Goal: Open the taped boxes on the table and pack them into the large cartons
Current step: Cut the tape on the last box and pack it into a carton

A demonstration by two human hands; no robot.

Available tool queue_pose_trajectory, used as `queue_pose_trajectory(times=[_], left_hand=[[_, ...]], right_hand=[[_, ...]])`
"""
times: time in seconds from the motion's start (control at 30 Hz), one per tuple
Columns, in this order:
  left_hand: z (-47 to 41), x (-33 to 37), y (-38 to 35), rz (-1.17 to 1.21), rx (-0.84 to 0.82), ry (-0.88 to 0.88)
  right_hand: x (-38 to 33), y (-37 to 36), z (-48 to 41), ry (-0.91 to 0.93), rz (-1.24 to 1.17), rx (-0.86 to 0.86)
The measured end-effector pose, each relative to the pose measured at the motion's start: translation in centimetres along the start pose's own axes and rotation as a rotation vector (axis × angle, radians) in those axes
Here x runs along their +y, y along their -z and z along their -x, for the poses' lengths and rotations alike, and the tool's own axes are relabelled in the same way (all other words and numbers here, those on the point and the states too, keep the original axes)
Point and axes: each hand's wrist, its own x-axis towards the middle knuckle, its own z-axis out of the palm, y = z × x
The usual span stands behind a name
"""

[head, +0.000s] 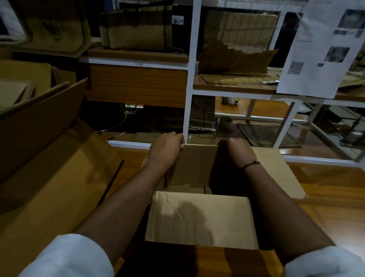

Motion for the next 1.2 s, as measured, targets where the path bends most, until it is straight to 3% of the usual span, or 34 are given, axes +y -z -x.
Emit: queue_pose_trajectory(times=[0.3,0.5,0.63,0.83,0.93,1.03,1.1,1.2], left_hand=[[-0.1,0.1,-0.2,0.003,-0.001,0.003],[-0.3,-0.4,-0.5,-0.011,-0.003,0.008],[-0.5,-0.4,-0.6,-0.023,-0.003,-0.003],[-0.2,-0.4,-0.2,-0.008,-0.003,0.023],[0.0,-0.5,-0.2,-0.002,-0.002,0.026],[0.0,-0.5,-0.2,0.018,-0.013,0.046],[0.2,-0.1,0.2,0.109,-0.013,0.088],[2.7,1.1,1.5,0.433,0.026,0.19]], right_hand=[[0.5,0.5,-0.2,-0.063,-0.096,-0.053],[-0.3,2.8,5.9,-0.101,0.048,-0.247],[0.0,3.6,9.2,-0.181,-0.149,-0.258],[0.4,2.9,10.5,-0.197,-0.254,-0.096],[-0.5,2.1,13.0,-0.079,-0.212,0.022],[-2.6,1.1,16.0,0.063,-0.115,-0.019],[-3.7,0.1,17.3,0.105,-0.069,0.006],[-4.2,-0.9,17.9,0.088,-0.098,0.148]])
